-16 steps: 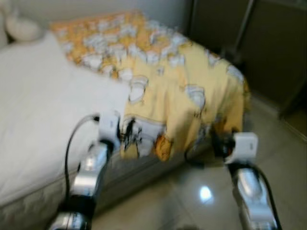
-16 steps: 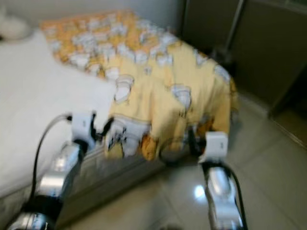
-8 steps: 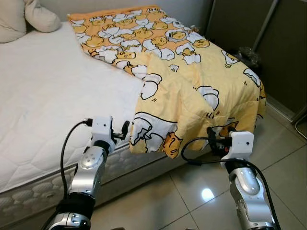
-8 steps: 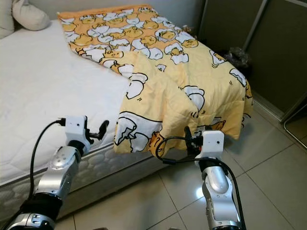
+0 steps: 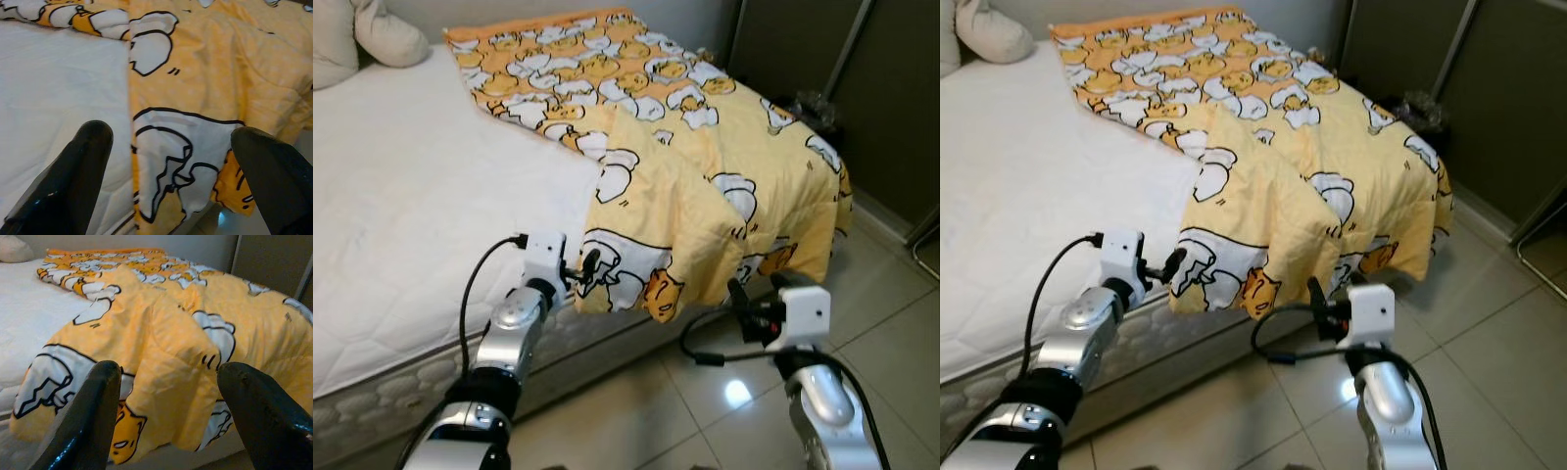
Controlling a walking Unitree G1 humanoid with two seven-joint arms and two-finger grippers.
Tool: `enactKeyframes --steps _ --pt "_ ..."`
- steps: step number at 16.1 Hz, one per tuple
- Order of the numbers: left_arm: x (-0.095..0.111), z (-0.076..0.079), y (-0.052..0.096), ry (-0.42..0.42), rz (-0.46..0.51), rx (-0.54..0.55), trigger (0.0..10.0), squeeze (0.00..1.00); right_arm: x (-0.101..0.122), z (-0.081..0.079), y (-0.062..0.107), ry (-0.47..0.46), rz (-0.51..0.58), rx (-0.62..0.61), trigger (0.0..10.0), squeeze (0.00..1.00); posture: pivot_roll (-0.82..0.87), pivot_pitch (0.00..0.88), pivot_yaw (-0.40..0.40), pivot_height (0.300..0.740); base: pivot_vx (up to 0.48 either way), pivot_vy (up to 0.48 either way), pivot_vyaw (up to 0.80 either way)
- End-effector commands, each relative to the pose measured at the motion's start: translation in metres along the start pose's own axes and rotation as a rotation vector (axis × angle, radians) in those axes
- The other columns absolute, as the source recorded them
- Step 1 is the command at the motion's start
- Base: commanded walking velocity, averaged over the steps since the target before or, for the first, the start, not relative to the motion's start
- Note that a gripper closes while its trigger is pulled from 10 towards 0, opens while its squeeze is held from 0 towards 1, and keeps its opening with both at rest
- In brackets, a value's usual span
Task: Clean up the room
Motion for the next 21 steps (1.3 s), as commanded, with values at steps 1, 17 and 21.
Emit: enactKeyframes --steps 1,17,21 --pt "0.003 0.009 -0.004 -0.012 0.001 -0.037 10.0 0.0 0.004 -0.005 0.0 0.017 0.001 0.015 10.0 0.0 -0.19 0.036 0.048 0.74 0.409 0.255 0.0" --pt "-0.005 0.004 -0.013 -0.073 -0.066 0.028 10.0 0.0 0.001 -0.003 0.007 0.011 -0.038 0.006 10.0 0.0 -0.19 0.044 0.049 0.74 0.038 0.191 -0.33" --pt "-0.016 -0.007 -0.016 0.019 -0.161 0.113 10.0 0.0 0.004 -0.021 0.019 -0.006 -0.044 0.12 10.0 0.0 -0.21 0.156 0.037 0.74 0.0 0.0 0.0"
Point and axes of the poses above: a point about 5 cm out from each wrist's last joint towards the gripper, its own y axis pointing back from the gripper into the wrist, its own x axis along the axis of the wrist's last joint, z = x × y, the point moved 4 cm from there along -y, pointing out of the wrist towards the gripper, and after that the axes turned 8 degrees about y, right-handed, at the moved point
